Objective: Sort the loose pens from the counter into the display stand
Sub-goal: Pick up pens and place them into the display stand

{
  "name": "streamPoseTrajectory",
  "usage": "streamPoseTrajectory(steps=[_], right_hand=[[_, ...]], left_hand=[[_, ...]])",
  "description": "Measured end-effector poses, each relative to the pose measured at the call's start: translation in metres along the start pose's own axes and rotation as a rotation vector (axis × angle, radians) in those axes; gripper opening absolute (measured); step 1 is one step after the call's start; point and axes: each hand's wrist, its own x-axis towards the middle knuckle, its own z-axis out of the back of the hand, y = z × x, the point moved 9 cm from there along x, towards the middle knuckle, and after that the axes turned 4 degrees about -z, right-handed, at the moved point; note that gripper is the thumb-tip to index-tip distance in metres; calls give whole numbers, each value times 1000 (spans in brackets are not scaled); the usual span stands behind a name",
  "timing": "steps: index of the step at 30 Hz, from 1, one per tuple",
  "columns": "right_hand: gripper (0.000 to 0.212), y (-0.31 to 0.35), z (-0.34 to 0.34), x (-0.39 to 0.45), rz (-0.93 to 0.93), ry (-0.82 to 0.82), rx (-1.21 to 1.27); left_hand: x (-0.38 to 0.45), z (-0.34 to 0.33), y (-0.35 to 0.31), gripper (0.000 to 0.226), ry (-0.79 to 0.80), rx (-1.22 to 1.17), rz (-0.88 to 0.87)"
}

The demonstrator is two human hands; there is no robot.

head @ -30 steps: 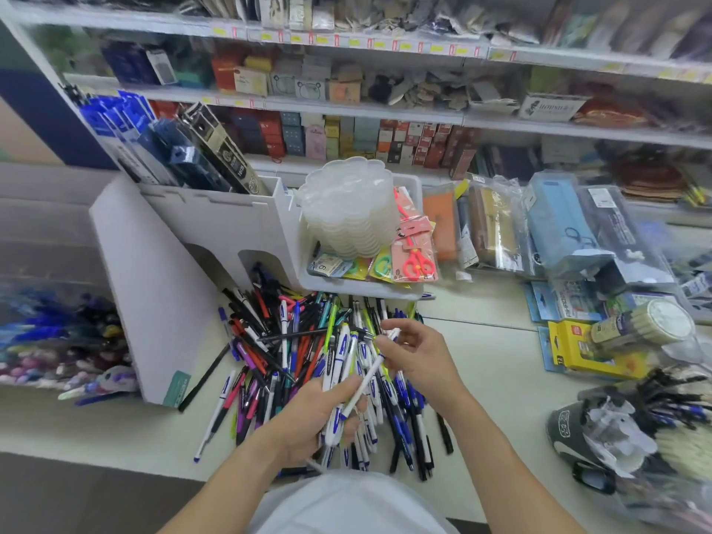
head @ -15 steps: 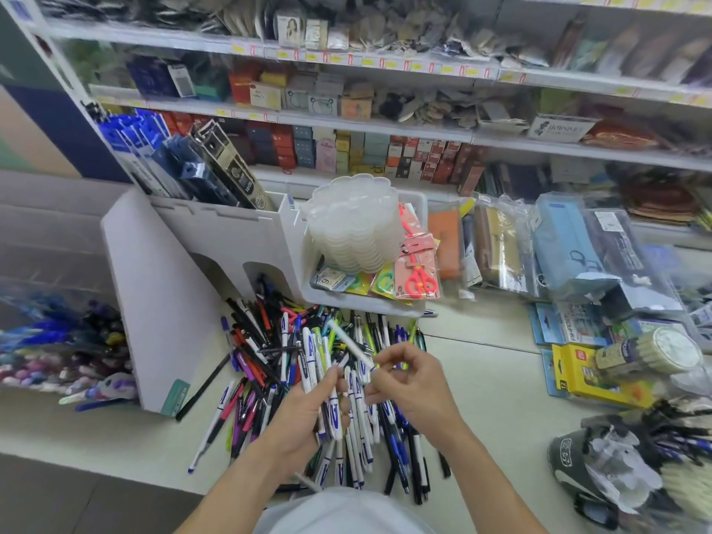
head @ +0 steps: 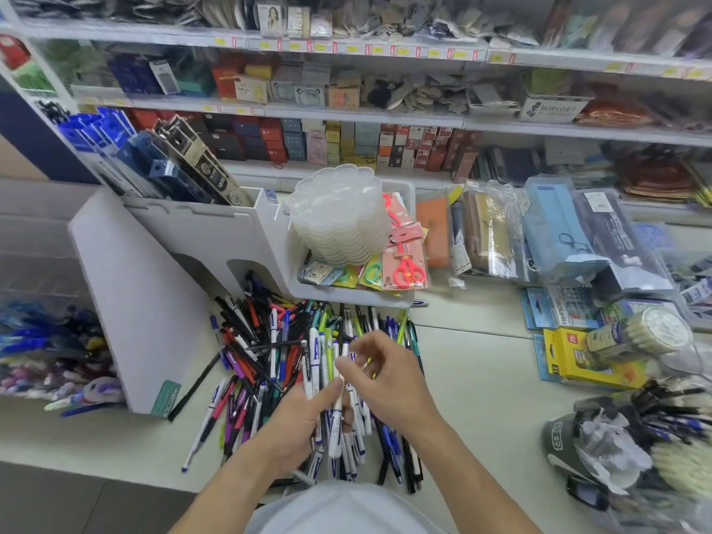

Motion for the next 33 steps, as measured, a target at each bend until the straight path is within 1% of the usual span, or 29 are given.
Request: streamPoseTrajectory(steps=[2, 3, 4, 6, 8, 11, 14, 17, 20, 22, 24, 26, 31, 33], right_hand=[[35, 6, -4, 11, 46, 80, -2], [42, 8, -8, 15, 59, 139, -39], [41, 11, -11, 18, 70, 190, -77], [30, 10, -11, 25, 75, 243, -113], [17, 7, -9, 29, 64, 264, -43], [11, -2, -4, 33, 36, 262, 86], [14, -8, -2, 35, 7, 267, 189], [27, -11, -5, 32, 15, 359, 86], [40, -12, -2, 29, 21, 438, -22], [40, -11, 1, 28, 44, 447, -40], [38, -10, 3, 27, 58, 448, -33], [36, -11, 4, 27, 57, 436, -14], [38, -14, 10, 27, 39, 421, 48], [37, -17, 14, 27, 36, 406, 57]], left_hand=[[-5, -11, -2, 36, 104, 158, -7], [-7, -17, -1, 33, 145, 216, -7], [-10, -21, -2, 29, 169, 233, 3], [-12, -24, 0, 26, 200, 215, 20], [-13, -20, 2, 26, 182, 168, 28], [-13, -16, 6, 24, 173, 93, 60], [-15, -18, 5, 26, 202, 100, 45], [-17, -23, 1, 30, 225, 168, 19], [-17, -25, -1, 44, 217, 194, 6], [-17, -28, 0, 46, 215, 133, 33], [-17, -31, 4, 42, 211, 18, 89], [-15, -32, 6, 39, 201, -42, 108], [-15, -31, 11, 39, 163, -24, 104], [-16, -32, 13, 42, 143, -68, 126]])
